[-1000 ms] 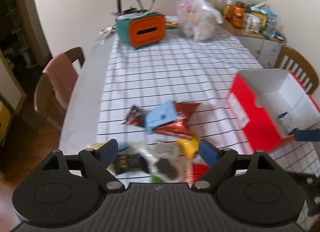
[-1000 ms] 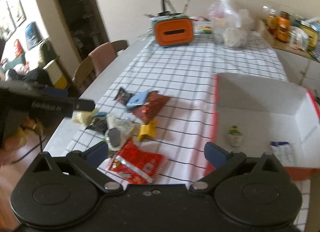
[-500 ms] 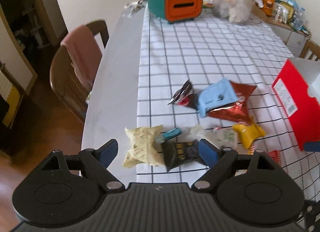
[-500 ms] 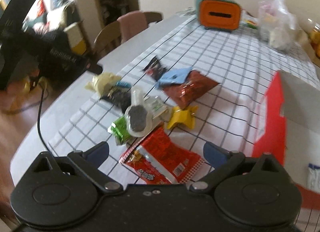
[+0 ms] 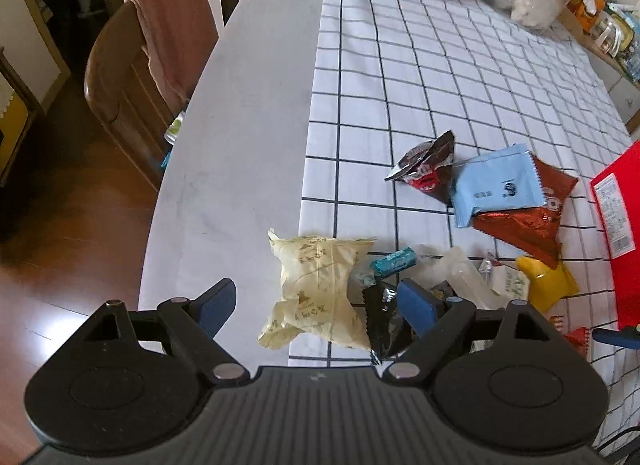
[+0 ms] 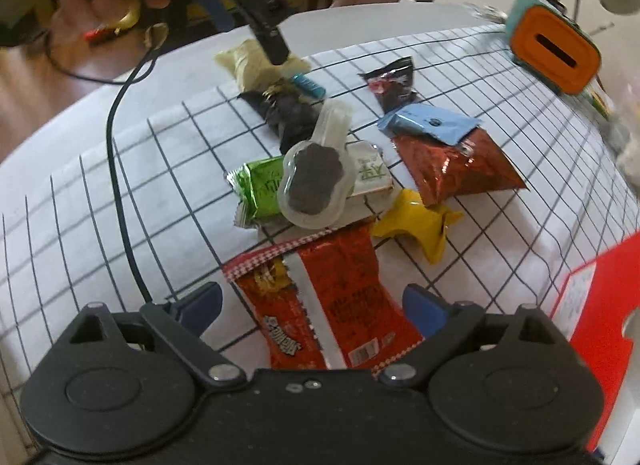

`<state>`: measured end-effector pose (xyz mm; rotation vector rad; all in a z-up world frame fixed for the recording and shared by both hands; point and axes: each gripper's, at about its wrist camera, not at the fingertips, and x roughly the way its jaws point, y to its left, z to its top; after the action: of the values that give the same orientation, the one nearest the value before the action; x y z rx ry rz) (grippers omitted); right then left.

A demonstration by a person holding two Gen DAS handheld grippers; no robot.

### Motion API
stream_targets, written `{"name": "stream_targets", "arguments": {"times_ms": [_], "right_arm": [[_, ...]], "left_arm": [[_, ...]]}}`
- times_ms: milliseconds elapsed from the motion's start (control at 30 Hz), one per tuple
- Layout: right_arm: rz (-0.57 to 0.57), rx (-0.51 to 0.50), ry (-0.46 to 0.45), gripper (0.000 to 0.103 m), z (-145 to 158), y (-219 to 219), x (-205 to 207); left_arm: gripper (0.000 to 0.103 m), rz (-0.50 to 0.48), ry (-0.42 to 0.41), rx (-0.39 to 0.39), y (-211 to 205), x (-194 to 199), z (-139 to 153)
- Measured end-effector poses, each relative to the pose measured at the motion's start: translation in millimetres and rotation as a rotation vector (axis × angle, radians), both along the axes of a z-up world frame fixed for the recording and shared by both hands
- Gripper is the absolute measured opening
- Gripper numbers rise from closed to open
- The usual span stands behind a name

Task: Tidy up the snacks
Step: 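Grasp the red chip bag with the right gripper while the left gripper grasps the cream bread bag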

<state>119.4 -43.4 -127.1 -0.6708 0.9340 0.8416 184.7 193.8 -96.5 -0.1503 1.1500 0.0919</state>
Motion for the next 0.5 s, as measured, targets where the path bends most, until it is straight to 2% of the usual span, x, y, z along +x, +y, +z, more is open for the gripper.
{"name": "stream_targets", "arguments": {"times_ms": [100, 400, 500], "right_arm": [[0.010, -0.017, 0.030, 0.097, -8, 3, 5], [0.006, -0.029, 0.010, 0.091, -17, 8, 8], [0.008, -0.026, -0.007, 0.085, -18, 9, 7]], "left_arm": [[0.088, 0.011, 0.021, -0.012, 2, 4, -8], [0.087, 0.058, 0.042, -0.042, 10, 12, -20], [0.076, 0.052, 0.040, -0.047, 8, 13, -21]]}}
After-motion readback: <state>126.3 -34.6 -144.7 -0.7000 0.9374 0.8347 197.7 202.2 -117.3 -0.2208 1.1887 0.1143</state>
